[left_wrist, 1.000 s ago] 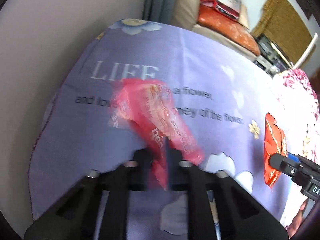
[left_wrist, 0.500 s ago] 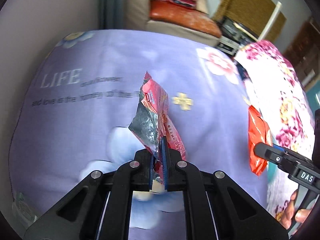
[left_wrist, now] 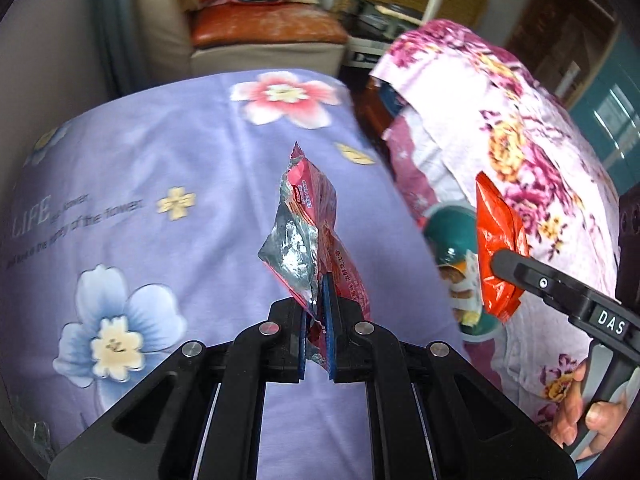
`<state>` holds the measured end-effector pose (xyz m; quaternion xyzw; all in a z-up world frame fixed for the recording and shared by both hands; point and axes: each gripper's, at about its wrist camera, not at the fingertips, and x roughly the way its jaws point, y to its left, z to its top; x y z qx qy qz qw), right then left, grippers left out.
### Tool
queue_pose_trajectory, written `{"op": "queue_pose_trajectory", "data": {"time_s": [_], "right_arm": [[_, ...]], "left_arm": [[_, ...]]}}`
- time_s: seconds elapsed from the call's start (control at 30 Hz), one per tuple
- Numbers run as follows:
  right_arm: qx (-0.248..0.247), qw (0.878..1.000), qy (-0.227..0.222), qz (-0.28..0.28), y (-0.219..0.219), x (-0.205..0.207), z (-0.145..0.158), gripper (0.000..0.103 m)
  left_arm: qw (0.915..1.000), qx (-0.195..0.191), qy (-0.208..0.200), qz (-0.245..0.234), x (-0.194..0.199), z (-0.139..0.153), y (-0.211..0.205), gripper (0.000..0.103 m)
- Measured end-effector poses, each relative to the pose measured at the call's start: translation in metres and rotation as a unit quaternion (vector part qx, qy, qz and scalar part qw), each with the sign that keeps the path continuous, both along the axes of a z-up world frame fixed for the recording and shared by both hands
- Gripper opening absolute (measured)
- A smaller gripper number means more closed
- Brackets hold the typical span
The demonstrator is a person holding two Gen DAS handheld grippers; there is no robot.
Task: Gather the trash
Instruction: 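Carry the wafer pack and orange bag over the teal bucket and release both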
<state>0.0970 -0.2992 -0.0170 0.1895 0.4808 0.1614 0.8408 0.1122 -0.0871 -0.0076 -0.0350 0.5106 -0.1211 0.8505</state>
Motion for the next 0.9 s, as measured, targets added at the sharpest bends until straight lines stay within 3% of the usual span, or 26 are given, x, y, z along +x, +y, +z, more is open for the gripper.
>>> {"op": "queue_pose_trajectory", "data": {"time_s": [0.43, 0.67, 0.9], "right_arm": [[0.018, 0.993, -0.011, -0.116, -0.128, -0.028, 0.001, 0.041], [0.023, 0.99, 0.0, -0.141, -0.173, -0.038, -0.007, 0.041], [0.018, 0.989, 0.004, -0.147, -0.185, -0.034, -0.013, 0.041]], "left_arm": [[0.9929, 0.014, 0.006, -0.118, 0.003, -0.006, -0.147, 0.008], [0.9886, 0.019, 0.023, -0.148, 0.005, -0.02, -0.184, 0.008], [0.9858, 0.022, 0.03, -0.164, 0.008, -0.028, -0.205, 0.008]]}}
